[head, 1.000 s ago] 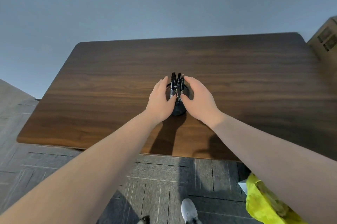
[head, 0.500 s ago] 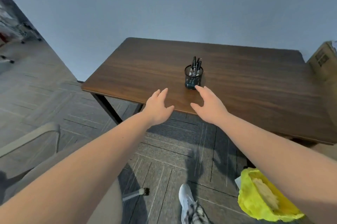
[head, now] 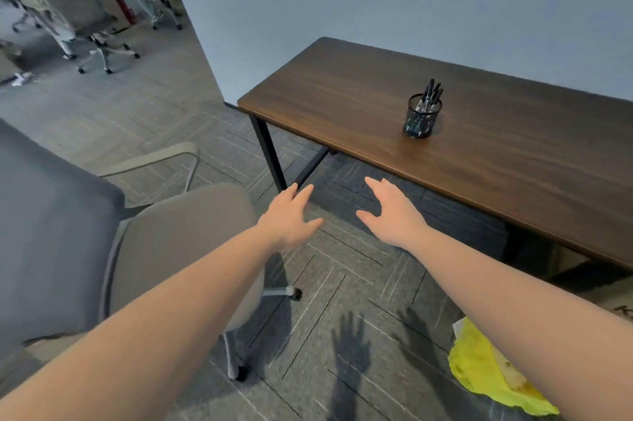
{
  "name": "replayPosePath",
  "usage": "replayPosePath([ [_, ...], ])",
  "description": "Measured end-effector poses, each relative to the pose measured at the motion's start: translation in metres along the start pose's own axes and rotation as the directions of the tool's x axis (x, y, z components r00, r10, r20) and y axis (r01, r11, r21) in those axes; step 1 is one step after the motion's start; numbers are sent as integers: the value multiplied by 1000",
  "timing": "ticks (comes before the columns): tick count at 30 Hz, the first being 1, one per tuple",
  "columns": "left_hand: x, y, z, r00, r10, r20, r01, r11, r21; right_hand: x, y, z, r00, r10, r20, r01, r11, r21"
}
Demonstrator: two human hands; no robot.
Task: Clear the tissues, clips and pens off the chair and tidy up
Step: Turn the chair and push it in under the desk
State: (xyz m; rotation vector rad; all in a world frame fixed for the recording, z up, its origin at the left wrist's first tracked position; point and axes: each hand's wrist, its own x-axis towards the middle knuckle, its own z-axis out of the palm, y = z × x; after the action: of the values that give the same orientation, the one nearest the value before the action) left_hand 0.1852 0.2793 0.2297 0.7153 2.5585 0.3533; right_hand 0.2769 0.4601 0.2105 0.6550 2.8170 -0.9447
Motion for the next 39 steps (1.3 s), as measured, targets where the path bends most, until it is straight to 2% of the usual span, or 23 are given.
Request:
replayPosePath([
  [10, -111, -84, 25, 981, -183, -63, 187, 979, 79, -42, -68, 65, 964, -192, 182, 202, 979, -39],
  [19, -210, -219, 6, 936, -304, -176, 308, 951, -2, -85, -206, 145, 912, -339, 231, 361, 931, -59],
  [23, -261, -299, -5, 929, -312, -197, 324, 946, 28, -108, -278, 196, 897, -370, 241, 397, 915, -75],
  [29, -322, -406, -21, 925, -334, -181, 336, 942, -20, -128, -374, 264, 885, -396, 245, 428, 899, -93],
  [34, -339, -478, -32, 901, -412, -139, 410, 911, -45, -129, -424, 295, 887, -384, 256, 409, 911, -49],
  [39, -335, -532, -47, 863, -490, -123, 486, 872, -64, -113, -472, 306, 887, -427, 176, 424, 904, 52],
])
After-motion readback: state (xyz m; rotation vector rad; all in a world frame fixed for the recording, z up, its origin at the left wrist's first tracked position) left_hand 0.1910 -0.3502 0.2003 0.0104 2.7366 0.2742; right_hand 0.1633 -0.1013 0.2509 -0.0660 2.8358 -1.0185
